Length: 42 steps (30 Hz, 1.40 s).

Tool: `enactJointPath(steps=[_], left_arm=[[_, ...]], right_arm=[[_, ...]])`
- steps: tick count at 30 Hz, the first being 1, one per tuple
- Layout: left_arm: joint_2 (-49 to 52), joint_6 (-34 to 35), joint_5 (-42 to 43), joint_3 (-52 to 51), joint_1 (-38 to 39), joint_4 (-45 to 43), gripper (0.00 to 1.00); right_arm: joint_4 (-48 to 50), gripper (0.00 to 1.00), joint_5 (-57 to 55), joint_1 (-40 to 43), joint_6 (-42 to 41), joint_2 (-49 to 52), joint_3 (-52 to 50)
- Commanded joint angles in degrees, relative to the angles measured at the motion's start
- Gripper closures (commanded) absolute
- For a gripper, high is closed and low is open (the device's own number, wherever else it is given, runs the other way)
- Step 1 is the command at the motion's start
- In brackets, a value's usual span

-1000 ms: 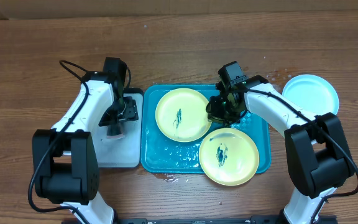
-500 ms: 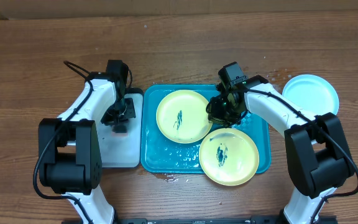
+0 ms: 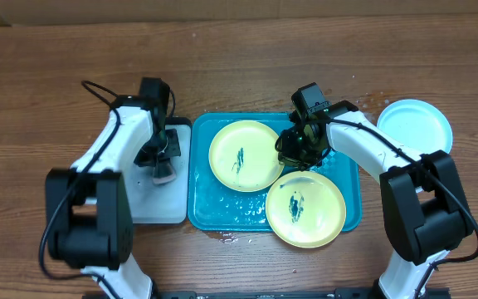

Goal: Clean dirty plates on tray and stack at the side
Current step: 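Grasp the sponge again with the left gripper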

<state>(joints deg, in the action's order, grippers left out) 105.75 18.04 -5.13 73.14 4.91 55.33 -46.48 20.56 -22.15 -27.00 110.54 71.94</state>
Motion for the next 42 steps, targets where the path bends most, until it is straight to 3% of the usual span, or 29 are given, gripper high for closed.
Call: enactJointPath(steps=[1,5,9,16,35,42], left_arm=[[-7.8,-1.7,5.81,2.84,0.42,0.07,0.96],[-11.02,-1.75,9.31,3.23,0.42,0.26,0.96],[-10.47,-1.7,7.45,3.13,0.15,2.29,0.96],[-5.38,-1.7,2.12,3.13,-0.55,3.58,0.96],[11.8,-0.85,2.16,3.13,-0.81,2.49,0.96],[10.47,0.02,2.19,4.39,-0.76,2.91,0.96]], right_arm=[[0.74,0.96,-1.01,0.02,0.39,0.26,1.27],[1.97,0.96,-5.38,0.02,0.42,0.26,1.27],[2.21,0.96,-6.84,0.02,1.44,0.26,1.27],[2.05,0.96,-7.06,-0.52,4.35,0.26,1.27],[2.93,0.96,-10.05,-3.3,4.72,0.26,1.27],[2.86,0.96,-10.05,-3.3,4.72,0.26,1.27]])
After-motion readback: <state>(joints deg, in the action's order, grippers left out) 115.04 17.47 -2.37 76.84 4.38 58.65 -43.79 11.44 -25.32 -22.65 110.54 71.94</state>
